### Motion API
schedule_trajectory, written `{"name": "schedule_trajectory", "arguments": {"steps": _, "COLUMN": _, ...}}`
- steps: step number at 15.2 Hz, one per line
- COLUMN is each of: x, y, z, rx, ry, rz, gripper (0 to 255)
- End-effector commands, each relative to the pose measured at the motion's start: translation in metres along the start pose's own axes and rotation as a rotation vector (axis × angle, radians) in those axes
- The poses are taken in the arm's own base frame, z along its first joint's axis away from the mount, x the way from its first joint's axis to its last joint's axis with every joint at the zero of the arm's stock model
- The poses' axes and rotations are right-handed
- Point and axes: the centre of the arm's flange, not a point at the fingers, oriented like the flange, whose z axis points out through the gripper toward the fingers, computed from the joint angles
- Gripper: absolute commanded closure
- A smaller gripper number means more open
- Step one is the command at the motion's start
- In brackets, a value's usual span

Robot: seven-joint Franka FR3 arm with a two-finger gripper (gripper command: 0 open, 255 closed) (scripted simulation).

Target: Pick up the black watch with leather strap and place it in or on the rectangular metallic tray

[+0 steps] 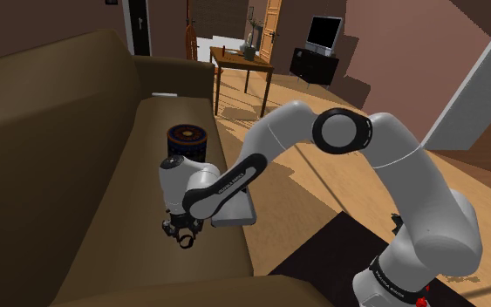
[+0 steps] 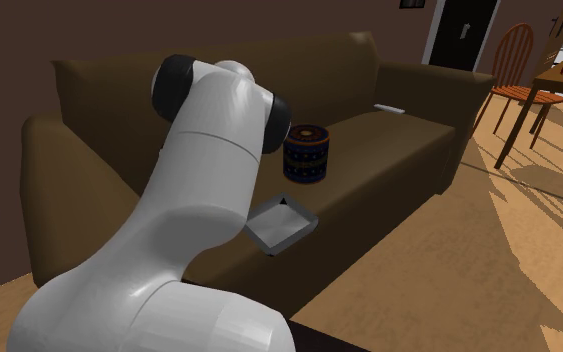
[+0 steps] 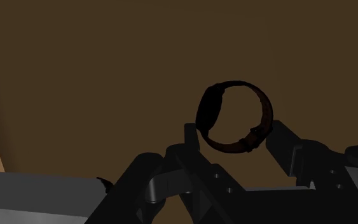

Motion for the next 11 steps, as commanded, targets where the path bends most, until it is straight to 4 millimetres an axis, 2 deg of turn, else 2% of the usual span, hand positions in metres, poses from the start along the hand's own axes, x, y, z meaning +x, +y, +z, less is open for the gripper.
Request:
{"name": "schedule_trajectory", "arguments": {"steps": 1, "x": -0.001, "y": 0.001, "z": -0.009, "rx": 0.0, "ry": 0.0, "rz": 0.0, "gripper": 255}}
{"name": "schedule_trajectory", "arguments": {"steps": 11, "x": -0.002, "y": 0.007, "z": -0.062, "rx": 0.0, "ry": 0.0, "rz": 0.0, "gripper": 255}}
